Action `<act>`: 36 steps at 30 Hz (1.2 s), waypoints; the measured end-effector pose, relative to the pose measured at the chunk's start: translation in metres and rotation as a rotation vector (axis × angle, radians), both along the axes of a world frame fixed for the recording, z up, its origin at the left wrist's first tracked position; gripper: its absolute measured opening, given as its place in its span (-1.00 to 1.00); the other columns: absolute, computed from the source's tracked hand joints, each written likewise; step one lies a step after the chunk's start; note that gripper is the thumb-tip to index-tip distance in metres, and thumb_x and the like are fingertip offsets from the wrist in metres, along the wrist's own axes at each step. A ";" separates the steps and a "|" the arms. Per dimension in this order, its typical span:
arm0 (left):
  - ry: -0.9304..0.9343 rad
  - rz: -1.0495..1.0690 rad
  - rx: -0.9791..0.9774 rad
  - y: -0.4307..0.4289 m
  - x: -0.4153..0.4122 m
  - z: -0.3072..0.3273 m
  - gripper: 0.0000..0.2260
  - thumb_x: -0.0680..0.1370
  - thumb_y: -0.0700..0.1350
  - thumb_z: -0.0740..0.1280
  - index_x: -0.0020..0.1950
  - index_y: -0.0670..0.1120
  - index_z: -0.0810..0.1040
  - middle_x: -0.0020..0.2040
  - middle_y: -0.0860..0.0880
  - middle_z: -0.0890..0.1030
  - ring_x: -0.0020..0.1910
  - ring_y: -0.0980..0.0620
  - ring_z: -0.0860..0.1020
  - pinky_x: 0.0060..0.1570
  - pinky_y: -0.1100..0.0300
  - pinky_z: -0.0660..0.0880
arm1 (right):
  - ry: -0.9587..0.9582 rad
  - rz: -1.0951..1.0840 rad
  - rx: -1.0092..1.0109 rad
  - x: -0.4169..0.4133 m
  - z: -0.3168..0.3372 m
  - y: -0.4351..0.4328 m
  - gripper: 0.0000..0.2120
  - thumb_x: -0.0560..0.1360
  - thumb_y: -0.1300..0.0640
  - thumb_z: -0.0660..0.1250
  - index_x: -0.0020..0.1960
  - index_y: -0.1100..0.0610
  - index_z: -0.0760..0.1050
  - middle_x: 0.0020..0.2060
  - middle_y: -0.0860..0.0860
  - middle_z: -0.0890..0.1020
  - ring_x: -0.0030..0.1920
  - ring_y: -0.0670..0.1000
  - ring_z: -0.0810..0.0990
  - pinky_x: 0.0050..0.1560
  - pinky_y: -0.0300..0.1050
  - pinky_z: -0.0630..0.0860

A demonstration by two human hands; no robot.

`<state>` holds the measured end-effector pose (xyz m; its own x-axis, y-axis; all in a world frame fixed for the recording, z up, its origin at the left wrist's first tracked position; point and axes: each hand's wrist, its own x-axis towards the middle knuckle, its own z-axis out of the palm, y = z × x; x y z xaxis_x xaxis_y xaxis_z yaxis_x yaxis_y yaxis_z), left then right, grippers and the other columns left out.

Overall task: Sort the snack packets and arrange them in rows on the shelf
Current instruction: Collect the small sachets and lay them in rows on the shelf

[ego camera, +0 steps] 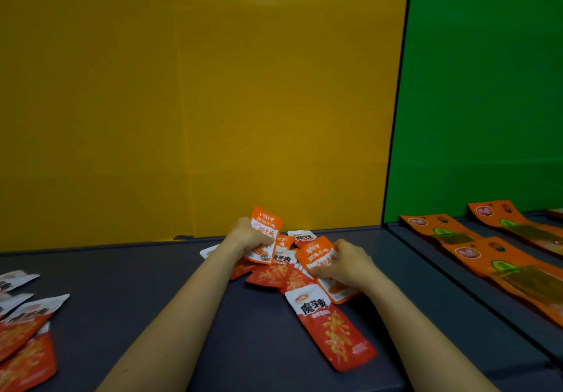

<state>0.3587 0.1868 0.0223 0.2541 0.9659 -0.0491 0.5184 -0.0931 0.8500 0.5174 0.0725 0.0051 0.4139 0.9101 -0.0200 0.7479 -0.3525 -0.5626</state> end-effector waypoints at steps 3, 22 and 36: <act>0.190 -0.037 -0.041 0.002 0.009 0.001 -0.71 0.45 -0.11 0.43 -0.33 -0.09 0.33 -0.25 -0.08 0.50 -0.20 -0.05 0.49 -0.22 0.17 0.39 | -0.029 -0.018 -0.010 0.003 -0.002 0.004 -0.40 0.33 -0.16 0.46 0.23 0.10 0.35 0.23 0.05 0.51 0.23 0.10 0.49 0.11 -0.06 0.44; -0.251 -0.051 0.027 0.009 0.002 0.005 -0.83 0.45 -0.33 0.39 -0.22 -0.10 0.47 -0.17 -0.13 0.58 -0.39 0.06 0.52 -0.47 0.27 0.43 | 0.139 -0.127 0.205 0.014 0.002 -0.007 -0.55 0.33 -0.03 0.50 0.13 0.09 0.46 0.12 0.03 0.60 0.12 0.06 0.58 0.00 -0.11 0.47; -0.707 0.173 0.356 -0.014 -0.029 0.055 -0.65 0.49 -0.31 0.33 0.27 -0.27 0.40 0.08 -0.17 0.59 -0.14 -0.03 0.58 -0.29 0.22 0.49 | 0.574 -0.198 0.743 0.012 0.017 -0.026 -0.77 0.40 0.07 0.46 0.01 0.06 0.51 -0.03 0.05 0.66 -0.03 0.05 0.64 0.02 -0.03 0.55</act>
<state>0.3295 0.1725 0.0773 -0.0443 0.9217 0.3854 -0.0989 -0.3880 0.9163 0.5289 0.0464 0.0224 0.6683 0.6865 0.2864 0.2540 0.1514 -0.9553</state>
